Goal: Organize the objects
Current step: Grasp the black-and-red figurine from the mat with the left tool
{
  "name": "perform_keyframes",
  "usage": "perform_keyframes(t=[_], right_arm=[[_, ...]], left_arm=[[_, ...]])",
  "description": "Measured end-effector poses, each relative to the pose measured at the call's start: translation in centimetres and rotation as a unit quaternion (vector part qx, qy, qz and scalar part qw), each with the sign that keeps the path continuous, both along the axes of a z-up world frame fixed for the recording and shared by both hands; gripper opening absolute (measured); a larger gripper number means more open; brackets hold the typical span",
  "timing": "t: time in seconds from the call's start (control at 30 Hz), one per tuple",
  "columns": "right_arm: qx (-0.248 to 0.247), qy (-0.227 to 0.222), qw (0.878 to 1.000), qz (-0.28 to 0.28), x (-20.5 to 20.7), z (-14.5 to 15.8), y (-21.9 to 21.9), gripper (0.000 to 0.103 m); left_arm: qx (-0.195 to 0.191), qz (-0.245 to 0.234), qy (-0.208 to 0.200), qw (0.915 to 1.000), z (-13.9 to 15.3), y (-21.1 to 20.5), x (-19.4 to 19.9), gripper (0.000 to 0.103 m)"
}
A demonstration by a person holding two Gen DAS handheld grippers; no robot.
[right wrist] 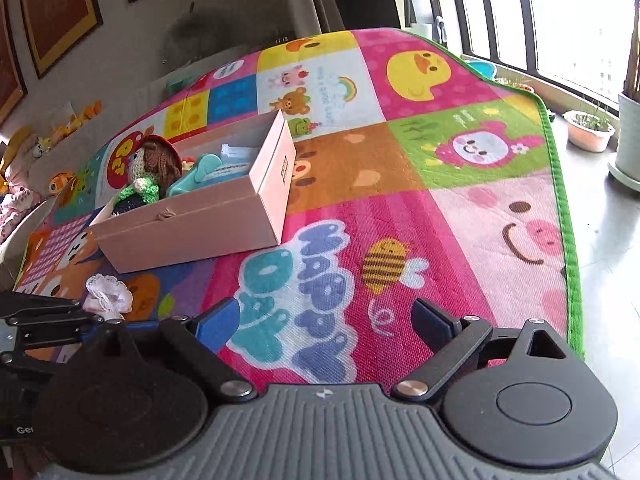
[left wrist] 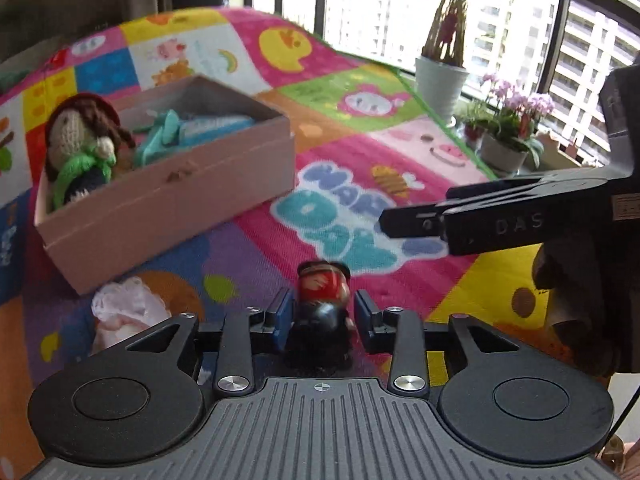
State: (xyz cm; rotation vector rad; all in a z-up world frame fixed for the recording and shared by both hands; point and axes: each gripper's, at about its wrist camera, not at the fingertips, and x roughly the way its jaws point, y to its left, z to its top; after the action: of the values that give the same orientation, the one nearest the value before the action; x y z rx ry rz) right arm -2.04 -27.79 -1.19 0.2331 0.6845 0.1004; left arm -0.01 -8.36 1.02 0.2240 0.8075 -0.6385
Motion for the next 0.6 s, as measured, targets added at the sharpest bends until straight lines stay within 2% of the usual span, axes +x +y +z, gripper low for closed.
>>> perform_keyframes(t=[0.1,0.17,0.27,0.33,0.43,0.5,0.6], right_arm=[[0.003,0.003,1.000,-0.001,0.1,-0.3,0.1,0.093],[0.002,0.003,1.000,0.001,0.1,-0.4,0.1,0.093],[-0.004,0.004,1.000,0.003,0.2,-0.3,0.4,0.093],[-0.015,0.002,1.000,0.009,0.1,-0.1,0.8,0.093],[-0.031,-0.002,0.999,0.037,0.1,0.3,2.2,0.093],[-0.032,-0.002,0.997,0.070,0.4,0.7,3.9,0.093],[-0.045,-0.013,0.990,0.132,0.8,1.5,7.9,0.093]], left_arm=[[-0.005,0.003,-0.007,1.0000,0.0,0.1,0.0,0.036],[-0.023,0.014,0.003,0.9996,0.0,0.8,0.1,0.035],[-0.071,0.022,0.027,0.9969,0.8,2.8,-0.6,0.034],[-0.101,0.038,0.024,0.9939,1.9,5.1,-1.4,0.034],[-0.119,0.110,-0.005,0.9868,3.8,9.5,-1.9,0.034],[-0.115,0.173,-0.022,0.9779,4.6,12.7,-1.9,0.034],[-0.114,0.239,-0.035,0.9635,4.9,16.5,-1.9,0.034]])
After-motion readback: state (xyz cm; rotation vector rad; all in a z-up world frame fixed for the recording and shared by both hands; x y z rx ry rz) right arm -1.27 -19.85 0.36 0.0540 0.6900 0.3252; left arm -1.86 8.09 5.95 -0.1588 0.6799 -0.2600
